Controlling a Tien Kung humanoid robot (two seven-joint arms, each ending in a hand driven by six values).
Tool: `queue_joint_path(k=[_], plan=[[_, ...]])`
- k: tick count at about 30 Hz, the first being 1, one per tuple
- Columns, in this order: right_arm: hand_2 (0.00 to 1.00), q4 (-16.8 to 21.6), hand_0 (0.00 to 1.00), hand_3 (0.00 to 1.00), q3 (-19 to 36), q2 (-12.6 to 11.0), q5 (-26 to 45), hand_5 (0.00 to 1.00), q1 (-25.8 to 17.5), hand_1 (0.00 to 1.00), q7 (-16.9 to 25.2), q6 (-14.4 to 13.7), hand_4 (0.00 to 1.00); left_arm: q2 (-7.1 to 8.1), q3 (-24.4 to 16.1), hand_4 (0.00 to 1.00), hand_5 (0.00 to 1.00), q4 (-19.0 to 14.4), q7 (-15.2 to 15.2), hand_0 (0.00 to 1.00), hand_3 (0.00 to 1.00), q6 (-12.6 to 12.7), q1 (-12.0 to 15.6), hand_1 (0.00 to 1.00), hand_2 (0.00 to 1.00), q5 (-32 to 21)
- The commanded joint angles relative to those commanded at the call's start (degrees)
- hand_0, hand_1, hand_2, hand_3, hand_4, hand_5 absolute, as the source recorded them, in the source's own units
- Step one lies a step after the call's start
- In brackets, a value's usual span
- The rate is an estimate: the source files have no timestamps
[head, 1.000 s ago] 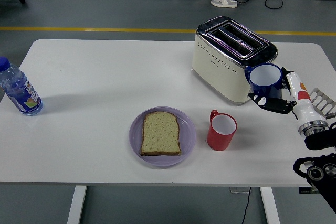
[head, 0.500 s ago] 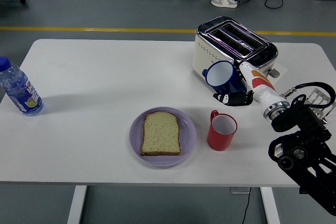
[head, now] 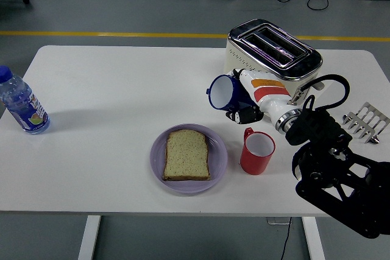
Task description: Pick up the cup,pour liquid into bread,place the cup on the desk
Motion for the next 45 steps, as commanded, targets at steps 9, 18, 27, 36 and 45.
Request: queue_joint_path(k=[9, 18, 27, 36, 45], plan=[[0.567, -2.0, 0.419, 0.564, -11.5, -1.7, -6.7, 0.002, 8.5, 0.439, 0.0, 2.8, 0.653, 0.06, -0.2, 0.243, 0.849, 0.0, 0.0, 0.634, 0.509, 0.0, 0.1, 0.646, 0.656, -0.2], [0.570, -1.7, 0.423, 0.566, -18.1, -2.8, -11.3, 0.002, 14.3, 0.448, 0.0, 3.9, 0.625, 0.02, 0.2, 0.241, 0.848, 0.0, 0.0, 0.634, 0.509, 0.0, 0.4, 0.646, 0.656, -0.5], [0.578, -1.6, 0.451, 0.565, -23.3, -2.7, -20.1, 0.002, 16.3, 0.466, -2.8, 2.3, 0.629, -0.19, 0.5, 0.241, 0.847, 0.0, 0.0, 0.634, 0.509, 0.1, 0.9, 0.646, 0.656, -0.8], [0.597, -1.2, 0.522, 0.564, -27.0, -2.7, -21.2, 0.002, 17.9, 0.493, -4.5, 7.1, 0.625, -0.27, 1.0, 0.241, 0.847, 0.1, 0.0, 0.635, 0.509, 0.0, 1.4, 0.647, 0.656, -1.2], [0.597, -1.0, 0.517, 0.566, -25.7, -2.6, -21.2, 0.002, 17.3, 0.493, -4.5, 9.0, 0.624, -0.32, 1.2, 0.241, 0.847, 0.0, 0.0, 0.635, 0.509, 0.0, 1.4, 0.647, 0.656, -1.2]])
